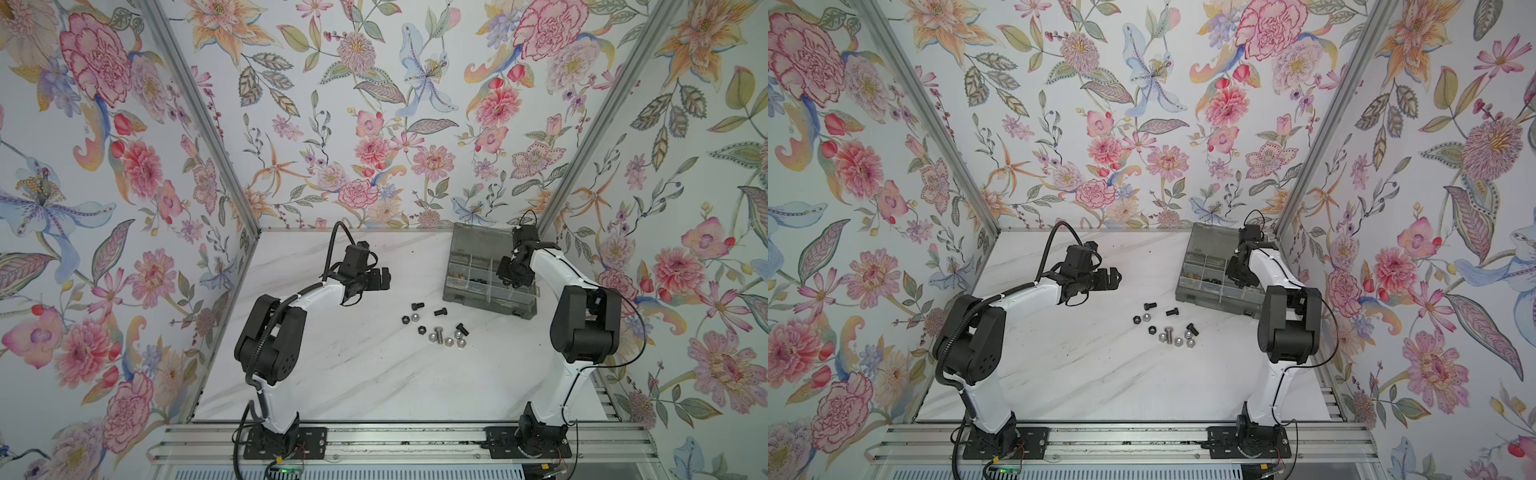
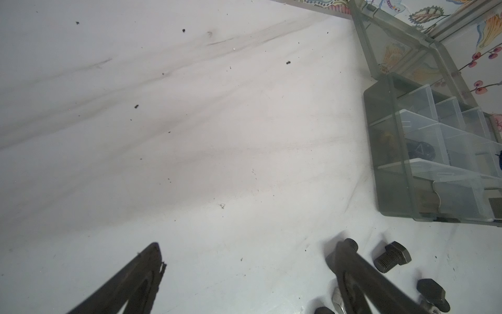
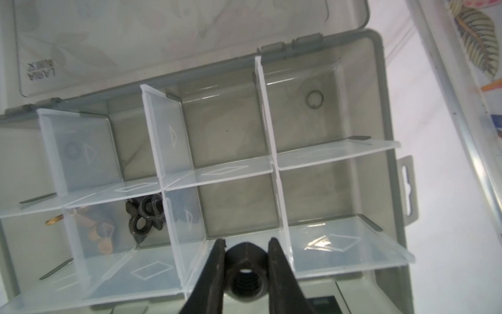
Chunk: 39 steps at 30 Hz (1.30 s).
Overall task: Sort the screws and nuts into containers
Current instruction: Place the nut into the container, then pick up the nut from the center of the table.
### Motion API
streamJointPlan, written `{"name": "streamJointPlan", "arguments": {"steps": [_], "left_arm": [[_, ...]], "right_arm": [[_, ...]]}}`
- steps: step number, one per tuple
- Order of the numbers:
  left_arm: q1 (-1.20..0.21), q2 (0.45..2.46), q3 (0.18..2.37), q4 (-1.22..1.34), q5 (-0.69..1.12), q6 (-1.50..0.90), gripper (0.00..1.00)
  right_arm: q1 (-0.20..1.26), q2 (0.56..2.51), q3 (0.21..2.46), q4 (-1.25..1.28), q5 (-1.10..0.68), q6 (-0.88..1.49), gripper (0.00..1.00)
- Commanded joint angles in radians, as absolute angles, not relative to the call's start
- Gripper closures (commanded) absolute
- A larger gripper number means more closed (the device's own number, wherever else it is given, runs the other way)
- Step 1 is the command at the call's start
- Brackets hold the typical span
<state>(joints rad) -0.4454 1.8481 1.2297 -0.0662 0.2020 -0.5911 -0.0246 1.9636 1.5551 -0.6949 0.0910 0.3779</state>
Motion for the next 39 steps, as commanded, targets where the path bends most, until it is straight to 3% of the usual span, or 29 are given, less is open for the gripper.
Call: {"name": "streamJointPlan", "arguments": {"steps": [1,8,10,12,15,21,27,39], "left_arm": [[-0.443,1.828,1.225,-0.057,0.193,-0.590,0.01],[-0.444,1.820,1.218,-0.058,0.183,-0.588,0.01],[-0.443,1.822,1.218,-0.058,0.183,-0.588,0.01],[-0.443,1.821,1.218,-0.058,0.184,-0.588,0.01],[-0.444,1.818,1.216,-0.058,0.183,-0.588,0.01],[-0.441,1.811,1.212,-0.058,0.179,-0.590,0.01],[-0.438,1.803,1.200,-0.052,0.173,-0.597,0.01],[-0.397,1.759,1.138,-0.022,0.199,-0.611,0.00]], "right_arm": [[-0.023,2.001,1.602,-0.710,0.107,0.367,0.98],[-0.023,2.029,1.629,-0.710,0.113,0.365,0.89],[-0.024,2.031,1.634,-0.712,0.111,0.362,0.81],[-0.024,2.020,1.634,-0.711,0.107,0.362,0.65],[-0.022,1.991,1.631,-0.712,0.104,0.359,0.57],[0.014,1.901,1.610,-0.710,0.031,0.335,0.54],[0.184,1.802,1.543,-0.710,-0.030,0.363,0.50],[0.535,1.920,1.497,-0.709,-0.099,0.417,0.48]]}}
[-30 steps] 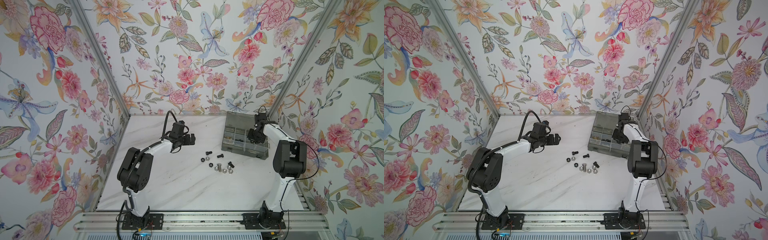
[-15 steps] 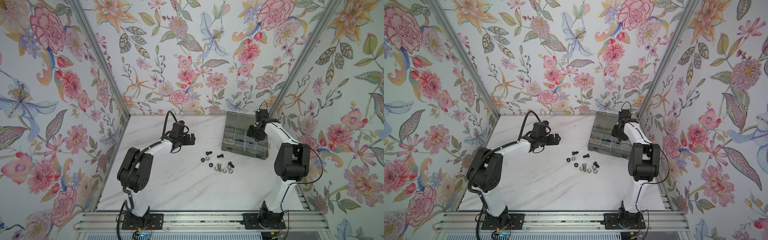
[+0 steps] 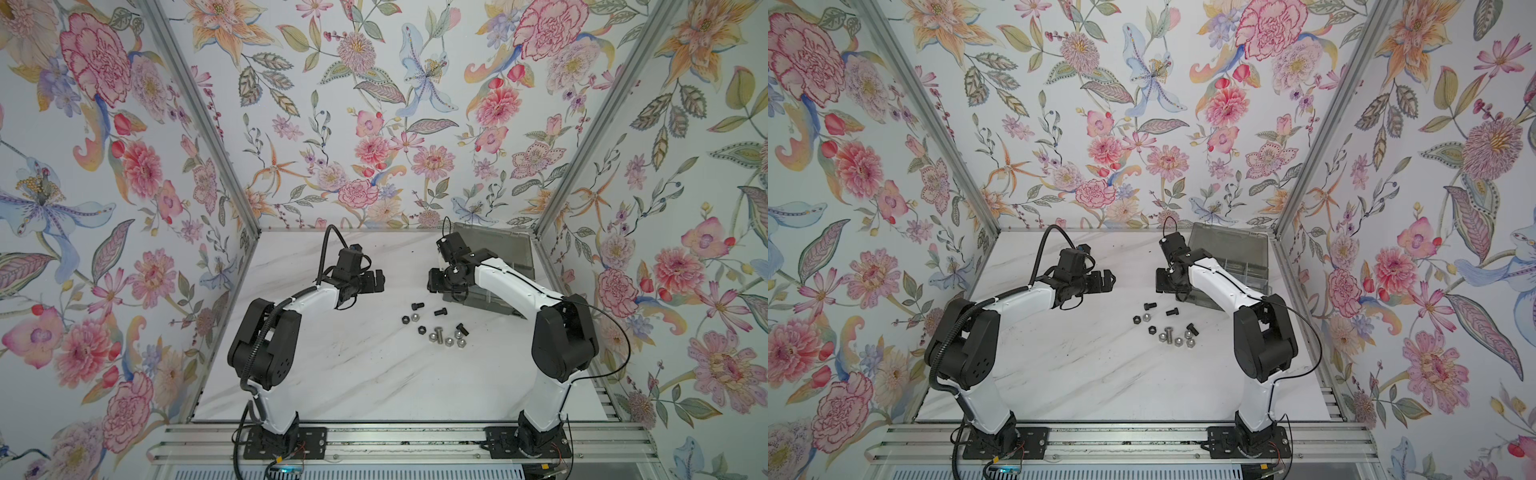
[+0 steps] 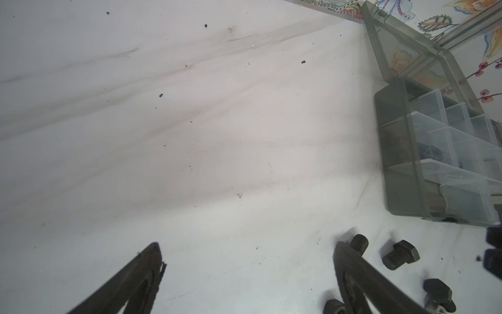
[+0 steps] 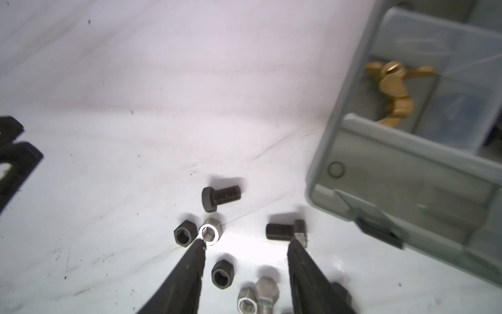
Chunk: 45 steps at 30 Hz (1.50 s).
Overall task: Sort the screws and nuts into containers
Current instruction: Pick up the nut from the center of the table.
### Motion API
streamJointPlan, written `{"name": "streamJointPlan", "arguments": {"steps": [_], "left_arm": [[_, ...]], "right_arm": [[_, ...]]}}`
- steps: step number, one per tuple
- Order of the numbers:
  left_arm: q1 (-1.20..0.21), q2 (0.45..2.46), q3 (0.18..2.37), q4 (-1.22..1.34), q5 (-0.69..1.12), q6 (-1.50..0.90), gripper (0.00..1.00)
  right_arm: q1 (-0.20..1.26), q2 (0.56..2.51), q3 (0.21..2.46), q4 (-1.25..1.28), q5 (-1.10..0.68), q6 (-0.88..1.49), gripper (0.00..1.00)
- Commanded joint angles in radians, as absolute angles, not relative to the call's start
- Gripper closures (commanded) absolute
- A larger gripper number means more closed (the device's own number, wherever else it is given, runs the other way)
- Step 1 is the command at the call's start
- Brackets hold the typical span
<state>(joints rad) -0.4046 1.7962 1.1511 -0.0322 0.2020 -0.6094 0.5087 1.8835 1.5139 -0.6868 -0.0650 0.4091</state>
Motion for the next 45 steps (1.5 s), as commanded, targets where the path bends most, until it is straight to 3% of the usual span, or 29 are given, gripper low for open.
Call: {"name": "streamJointPlan", "arguments": {"steps": [1,32,40,45], "left_arm": [[-0.397,1.757,1.138,-0.024,0.198,-0.610,0.01],[-0.397,1.761,1.137,-0.020,0.201,-0.610,0.01],[-0.396,1.763,1.136,-0.019,0.202,-0.612,0.01],[-0.394,1.763,1.134,-0.014,0.202,-0.614,0.01]], "right_arm": [[0.542,1.926,1.489,-0.709,-0.109,0.422,0.48],[0.695,1.999,1.363,-0.737,-0.063,0.483,0.49],[0.725,2.031,1.384,-0.802,0.020,0.479,0.52],[0.740,2.057,1.400,-0.802,0.022,0.482,0.61]]}}
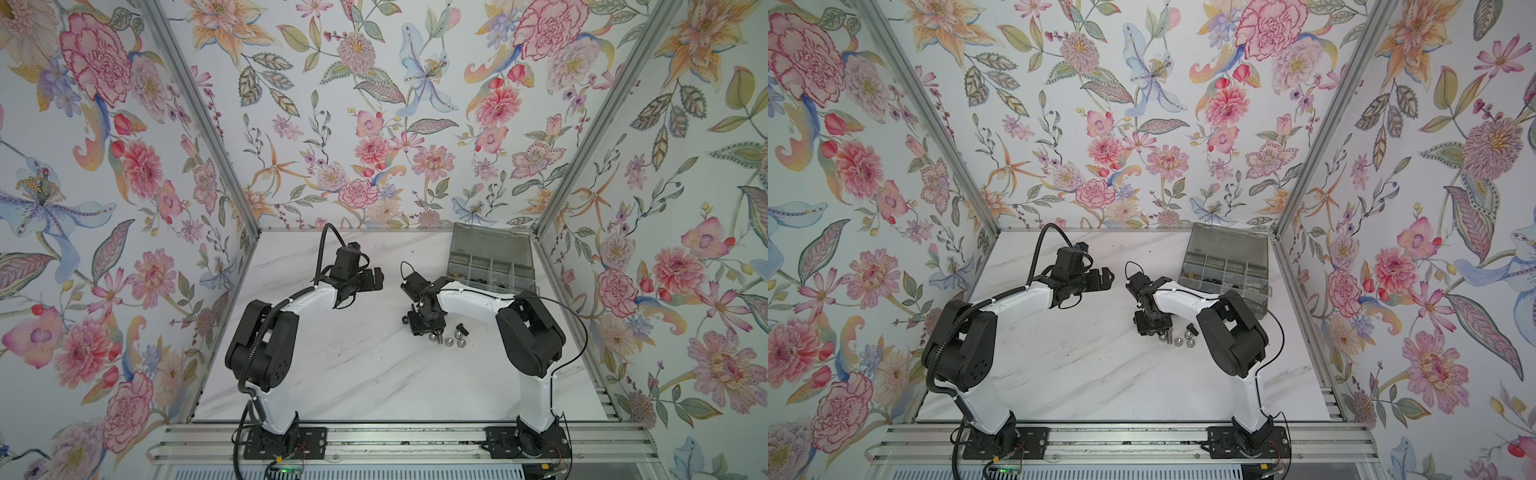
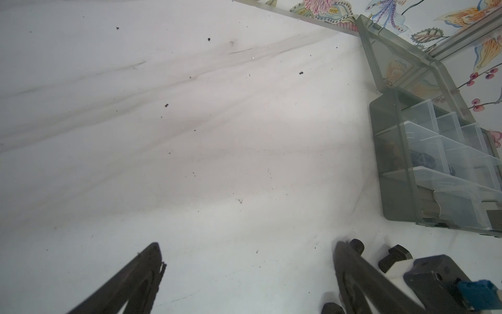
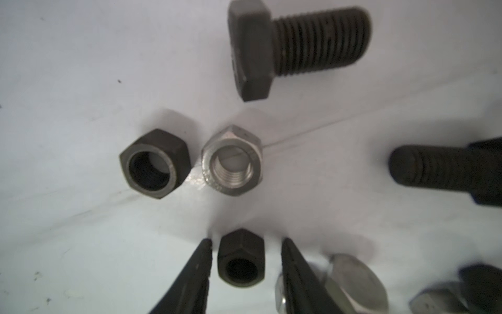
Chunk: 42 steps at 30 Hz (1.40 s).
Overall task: Sort the screws and nuts into containers
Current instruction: Pick up the nut from the center of the table, then place the nut into the container.
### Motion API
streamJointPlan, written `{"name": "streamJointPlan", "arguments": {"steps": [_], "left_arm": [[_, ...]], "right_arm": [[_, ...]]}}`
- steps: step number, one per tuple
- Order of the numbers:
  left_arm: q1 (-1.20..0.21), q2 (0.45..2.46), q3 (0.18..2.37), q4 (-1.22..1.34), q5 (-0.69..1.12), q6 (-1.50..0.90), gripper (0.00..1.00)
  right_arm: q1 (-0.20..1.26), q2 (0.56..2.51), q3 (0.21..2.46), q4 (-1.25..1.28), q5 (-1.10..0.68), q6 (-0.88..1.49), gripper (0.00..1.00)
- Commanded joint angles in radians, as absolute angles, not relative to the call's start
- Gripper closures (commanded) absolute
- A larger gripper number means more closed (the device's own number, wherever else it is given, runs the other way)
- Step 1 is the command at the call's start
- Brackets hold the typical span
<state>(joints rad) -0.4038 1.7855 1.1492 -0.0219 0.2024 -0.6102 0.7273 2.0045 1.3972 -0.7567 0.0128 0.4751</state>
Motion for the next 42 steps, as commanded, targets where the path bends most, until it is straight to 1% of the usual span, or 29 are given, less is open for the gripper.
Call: {"name": "streamJointPlan", "arguments": {"steps": [1,5,10,14,17,19,21,23,28,33,39,42], "left_arm": [[-0.396,1.763,1.133,-0.016,0.202,-0.615,0.01],[-0.397,1.758,1.127,-0.015,0.199,-0.614,0.01],[-0.395,1.756,1.124,-0.012,0.197,-0.614,0.01],[-0.396,1.756,1.123,-0.009,0.202,-0.614,0.01],[-0.396,1.753,1.121,-0.009,0.199,-0.614,0.01],[-0.396,1.750,1.122,-0.008,0.199,-0.613,0.01],[-0.395,1.750,1.122,-0.008,0.200,-0.614,0.00],[-0.396,1.750,1.123,-0.007,0.204,-0.614,0.01],[-0.396,1.750,1.125,-0.008,0.209,-0.614,0.01],[-0.396,1.750,1.130,-0.009,0.209,-0.614,0.00],[-0.397,1.750,1.136,-0.016,0.202,-0.617,0.01],[-0.397,1.753,1.138,-0.014,0.211,-0.620,0.01]], "right_arm": [[0.741,2.061,1.403,-0.802,0.024,0.483,0.63],[0.744,2.066,1.404,-0.801,0.032,0.486,0.72],[0.733,2.045,1.402,-0.798,0.047,0.489,0.92],[0.700,1.987,1.393,-0.765,0.014,0.467,1.00],[0.654,1.910,1.371,-0.702,-0.075,0.452,1.00],[0.592,1.861,1.359,-0.671,-0.135,0.447,1.00],[0.554,1.825,1.361,-0.669,-0.164,0.434,1.00],[0.506,1.788,1.359,-0.669,-0.160,0.422,1.00],[0.324,1.726,1.348,-0.671,-0.132,0.410,1.00],[0.137,1.725,1.364,-0.672,-0.093,0.393,1.00],[0.005,1.755,1.408,-0.681,-0.029,0.368,1.00],[-0.032,1.796,1.442,-0.686,-0.013,0.360,1.00]]}}
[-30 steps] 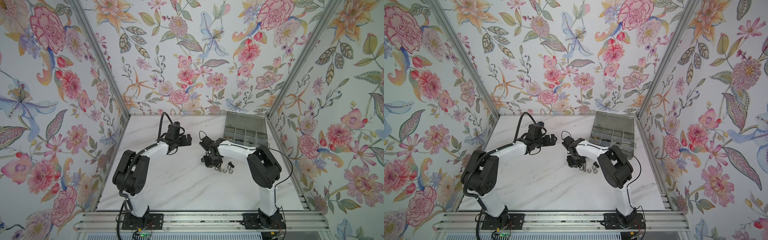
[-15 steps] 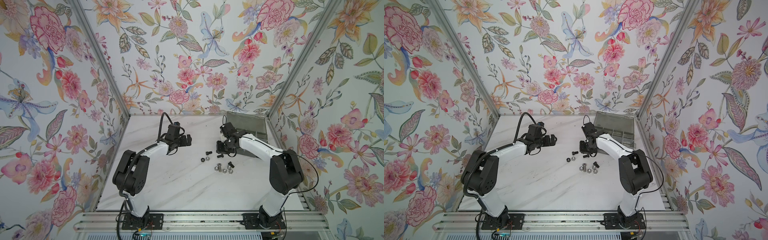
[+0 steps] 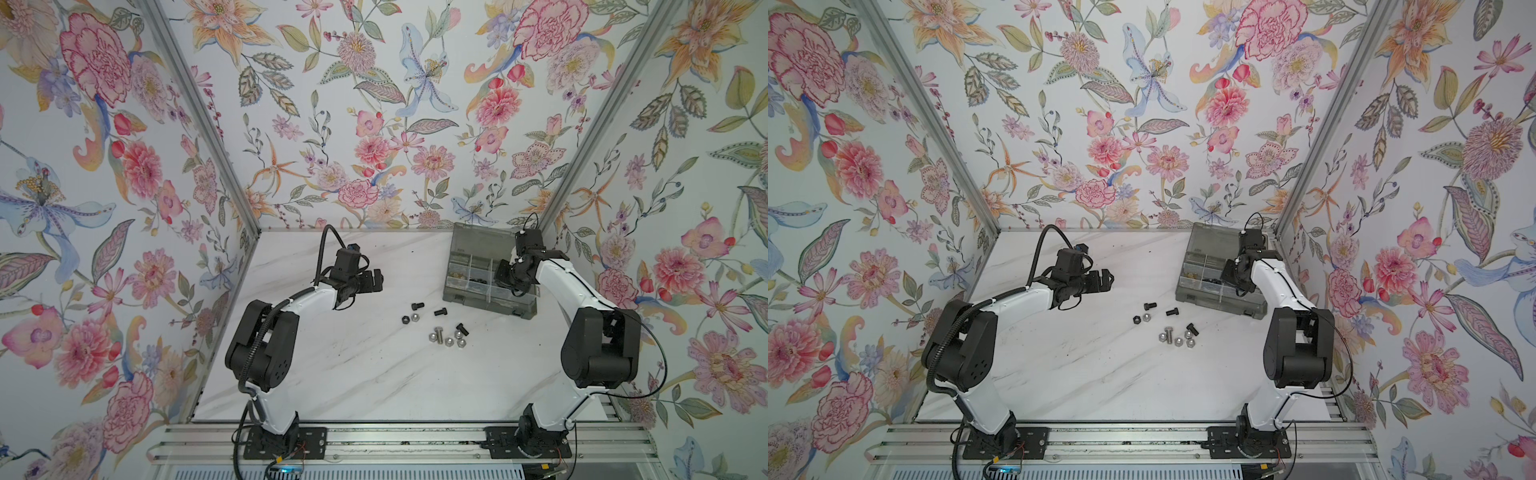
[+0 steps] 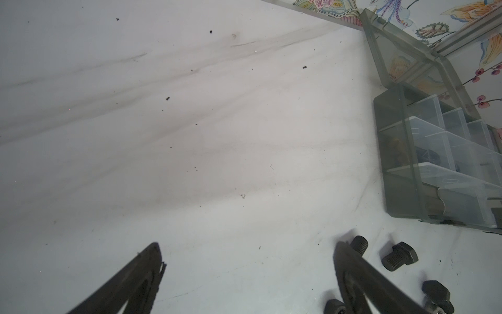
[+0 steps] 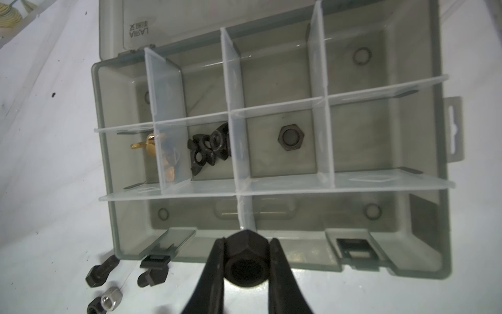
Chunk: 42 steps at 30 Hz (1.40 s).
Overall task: Sort the screws and nuts into containers
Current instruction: Place the nut into the container.
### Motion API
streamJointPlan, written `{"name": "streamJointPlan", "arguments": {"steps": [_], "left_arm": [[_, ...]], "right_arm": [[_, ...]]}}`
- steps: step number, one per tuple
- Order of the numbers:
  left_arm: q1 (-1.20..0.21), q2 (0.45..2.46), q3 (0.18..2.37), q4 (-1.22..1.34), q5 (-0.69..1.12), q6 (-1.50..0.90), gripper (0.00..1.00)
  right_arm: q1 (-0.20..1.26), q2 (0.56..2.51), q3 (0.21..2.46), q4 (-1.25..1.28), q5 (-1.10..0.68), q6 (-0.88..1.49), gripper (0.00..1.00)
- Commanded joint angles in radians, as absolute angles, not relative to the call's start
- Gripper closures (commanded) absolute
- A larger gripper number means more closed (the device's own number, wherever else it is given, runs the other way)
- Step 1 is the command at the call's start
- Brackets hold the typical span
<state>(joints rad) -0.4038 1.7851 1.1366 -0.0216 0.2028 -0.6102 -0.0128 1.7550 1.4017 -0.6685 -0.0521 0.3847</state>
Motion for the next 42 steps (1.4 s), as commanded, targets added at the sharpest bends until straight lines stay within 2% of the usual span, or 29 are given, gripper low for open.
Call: {"name": "streamJointPlan", "arguments": {"steps": [1,18,29,30,32,34,36,42], "left_arm": [[-0.398,1.755,1.140,-0.015,0.211,-0.618,0.01],[-0.398,1.753,1.144,-0.019,0.207,-0.619,0.01],[-0.398,1.755,1.141,-0.020,0.207,-0.617,0.01],[-0.399,1.756,1.143,-0.018,0.208,-0.617,0.01],[-0.398,1.756,1.142,-0.015,0.210,-0.617,0.01],[-0.397,1.756,1.141,-0.015,0.210,-0.617,0.01],[-0.397,1.756,1.141,-0.015,0.210,-0.617,0.01],[-0.398,1.755,1.138,-0.014,0.208,-0.617,0.01]], "right_arm": [[-0.040,1.809,1.452,-0.686,-0.007,0.356,1.00],[-0.078,2.041,1.656,-0.693,0.005,0.340,1.00],[-0.054,2.053,1.645,-0.699,0.015,0.342,0.99],[-0.052,2.054,1.644,-0.699,0.014,0.342,0.94],[-0.052,2.050,1.643,-0.700,0.015,0.342,0.76],[-0.051,2.040,1.644,-0.699,0.012,0.344,0.70],[-0.052,2.028,1.649,-0.701,0.010,0.341,0.64],[-0.046,1.957,1.644,-0.716,-0.013,0.325,0.61]]}}
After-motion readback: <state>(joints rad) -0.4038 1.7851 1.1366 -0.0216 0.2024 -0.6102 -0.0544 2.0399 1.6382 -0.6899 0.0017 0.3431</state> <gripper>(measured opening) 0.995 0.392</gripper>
